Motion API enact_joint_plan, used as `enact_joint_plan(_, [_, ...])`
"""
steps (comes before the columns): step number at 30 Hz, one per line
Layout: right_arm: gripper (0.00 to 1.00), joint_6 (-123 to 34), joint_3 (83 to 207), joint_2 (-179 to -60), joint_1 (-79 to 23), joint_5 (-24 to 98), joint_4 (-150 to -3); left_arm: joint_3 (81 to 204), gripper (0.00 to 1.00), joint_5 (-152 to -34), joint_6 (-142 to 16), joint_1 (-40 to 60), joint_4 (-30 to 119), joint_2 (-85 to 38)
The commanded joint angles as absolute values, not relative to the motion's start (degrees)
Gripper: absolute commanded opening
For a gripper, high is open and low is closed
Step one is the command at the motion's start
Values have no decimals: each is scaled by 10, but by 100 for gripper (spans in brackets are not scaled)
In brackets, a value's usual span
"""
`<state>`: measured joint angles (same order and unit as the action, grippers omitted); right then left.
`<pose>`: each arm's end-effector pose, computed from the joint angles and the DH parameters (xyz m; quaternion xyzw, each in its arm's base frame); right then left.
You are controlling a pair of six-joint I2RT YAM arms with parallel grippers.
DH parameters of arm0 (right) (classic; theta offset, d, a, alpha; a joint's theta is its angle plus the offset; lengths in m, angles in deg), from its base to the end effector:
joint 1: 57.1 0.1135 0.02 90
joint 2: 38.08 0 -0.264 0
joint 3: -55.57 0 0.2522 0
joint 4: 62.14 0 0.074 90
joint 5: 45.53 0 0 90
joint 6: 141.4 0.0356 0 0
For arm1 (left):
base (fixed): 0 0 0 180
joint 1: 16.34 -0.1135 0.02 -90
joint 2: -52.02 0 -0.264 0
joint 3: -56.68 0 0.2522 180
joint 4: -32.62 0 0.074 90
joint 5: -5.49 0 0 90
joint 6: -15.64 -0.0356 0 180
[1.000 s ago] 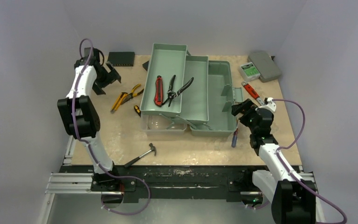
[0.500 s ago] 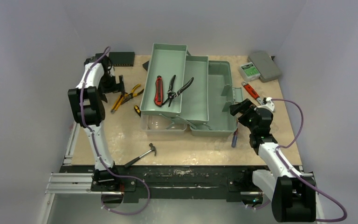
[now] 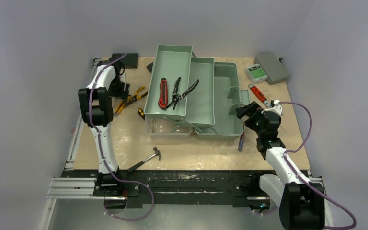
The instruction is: Pack the tool kit
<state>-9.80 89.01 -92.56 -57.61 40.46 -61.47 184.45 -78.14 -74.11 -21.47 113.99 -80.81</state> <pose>0.2047 0.0007 0.1997 0.2761 0.7729 0.2271 0.5242 0.4553 0.0448 0.1757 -0.0486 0.9968 0.0568 0.0287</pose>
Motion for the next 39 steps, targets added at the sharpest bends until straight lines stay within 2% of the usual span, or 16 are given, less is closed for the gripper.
enact_joint_plan(1, [99,-94,893,-905,-579,413,-606,1845,48,-717,-741,-187,1149,-800])
enact_joint_plan(2, [99,-94,894,-902,-580,415,-609,1840,31,-720,-733,-188,1152,-797])
enact_joint_plan(4, [99,-95,896,-897,-579,419,-616,1824,13,-722,-721,-189,1156,-789])
enact_joint_plan(5, [99,-96,896,-894,-579,421,-619,1818,9,-731,-709,-192,1160,-786])
enact_joint_plan(9, [99,-100,894,-879,-580,431,-626,1809,11,-835,-692,-219,1183,-778])
enact_joint_plan(14, [99,-101,892,-877,-579,432,-623,1862,11,-862,-686,-232,1239,-812])
enact_joint_plan(19, [99,-102,895,-882,-579,432,-623,1828,14,-920,-694,-232,1246,-795])
enact_joint_plan(24, [99,-103,894,-881,-579,434,-622,1794,33,-896,-672,-234,1252,-781])
enact_joint_plan(28, [99,-104,894,-881,-579,437,-624,1778,42,-889,-668,-233,1238,-772])
enact_joint_plan(29, [99,-104,895,-880,-579,438,-625,1781,42,-889,-668,-232,1238,-774])
enact_joint_plan(31, [99,-106,894,-876,-580,439,-628,1792,34,-892,-671,-232,1242,-775])
enact_joint_plan(32, [99,-106,893,-875,-579,439,-627,1789,34,-890,-669,-232,1236,-768])
enact_joint_plan(36, [99,-106,893,-877,-580,438,-623,1792,75,-875,-665,-233,1210,-701])
enact_joint_plan(39, [99,-106,895,-882,-579,436,-623,1822,88,-833,-673,-233,1208,-660])
